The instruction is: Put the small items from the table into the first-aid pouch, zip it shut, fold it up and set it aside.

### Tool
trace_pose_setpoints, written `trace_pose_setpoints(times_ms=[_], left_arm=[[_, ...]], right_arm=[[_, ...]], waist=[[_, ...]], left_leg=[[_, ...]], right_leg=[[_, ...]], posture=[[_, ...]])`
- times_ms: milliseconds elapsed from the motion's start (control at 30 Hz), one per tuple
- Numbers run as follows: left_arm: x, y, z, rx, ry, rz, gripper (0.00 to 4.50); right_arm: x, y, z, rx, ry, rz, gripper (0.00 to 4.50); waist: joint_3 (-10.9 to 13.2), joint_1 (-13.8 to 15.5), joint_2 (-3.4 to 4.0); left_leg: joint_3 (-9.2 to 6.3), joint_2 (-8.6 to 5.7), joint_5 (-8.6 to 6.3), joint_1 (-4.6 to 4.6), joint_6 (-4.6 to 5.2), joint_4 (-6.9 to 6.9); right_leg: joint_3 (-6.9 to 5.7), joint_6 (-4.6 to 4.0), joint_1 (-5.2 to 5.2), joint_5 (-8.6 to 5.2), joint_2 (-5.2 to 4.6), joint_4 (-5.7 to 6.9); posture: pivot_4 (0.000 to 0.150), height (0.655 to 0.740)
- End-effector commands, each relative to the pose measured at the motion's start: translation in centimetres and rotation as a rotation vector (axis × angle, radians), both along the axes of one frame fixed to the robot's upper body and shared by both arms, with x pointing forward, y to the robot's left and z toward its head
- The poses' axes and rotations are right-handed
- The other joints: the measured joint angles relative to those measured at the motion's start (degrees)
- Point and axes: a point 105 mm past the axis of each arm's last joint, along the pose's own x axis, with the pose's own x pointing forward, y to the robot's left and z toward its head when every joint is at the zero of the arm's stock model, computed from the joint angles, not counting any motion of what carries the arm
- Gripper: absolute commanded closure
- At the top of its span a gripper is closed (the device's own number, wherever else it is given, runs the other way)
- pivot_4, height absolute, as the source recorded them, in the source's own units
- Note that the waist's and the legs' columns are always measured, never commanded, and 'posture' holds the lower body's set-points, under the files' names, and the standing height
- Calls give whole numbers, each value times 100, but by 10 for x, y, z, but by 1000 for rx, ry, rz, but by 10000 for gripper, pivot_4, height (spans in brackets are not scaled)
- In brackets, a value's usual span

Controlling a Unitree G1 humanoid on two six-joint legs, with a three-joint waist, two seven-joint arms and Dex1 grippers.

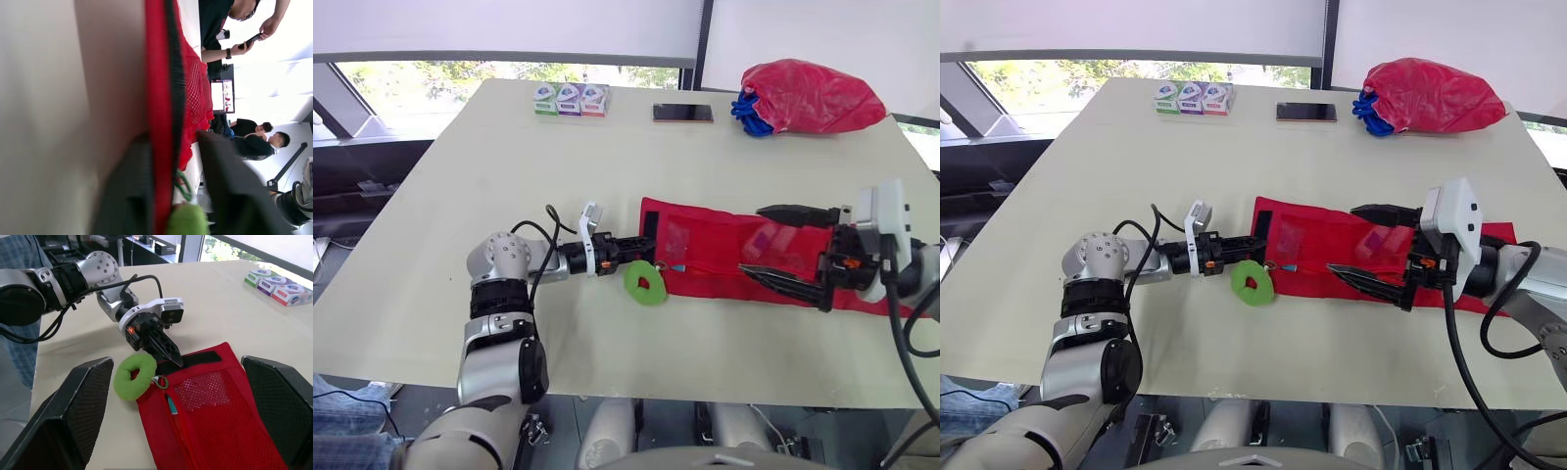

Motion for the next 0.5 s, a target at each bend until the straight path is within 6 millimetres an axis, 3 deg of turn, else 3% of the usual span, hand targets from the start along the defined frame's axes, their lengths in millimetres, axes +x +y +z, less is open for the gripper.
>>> trace_pose_setpoints(times_ms=[33, 333, 500], left_arm=[[-1, 0, 13, -62, -24, -4, 44759], [-8, -6, 9, -103, 5, 0, 44759], [-7, -19, 6, -117, 13, 7, 44759]], right_arm=[[-2, 7, 6, 15, -36, 33, 0], [-9, 57, -29, 61, 126, 171, 0], [-1, 82, -67, -59, 198, 299, 0]], waist=[[0, -5, 0], [0, 8, 0], [-1, 2, -1]], left_leg=[[0, 0, 7, 0, -12, 0], [-8, -1, 11, -2, -20, -1], [-5, -9, 15, -1, -25, 1]], right_leg=[[0, 0, 0, 0, 0, 0], [-5, -1, -2, 0, -2, 2], [-7, 0, -1, 1, -11, 1]], posture=[[1500, 7400], [1500, 7400], [1500, 7400]])
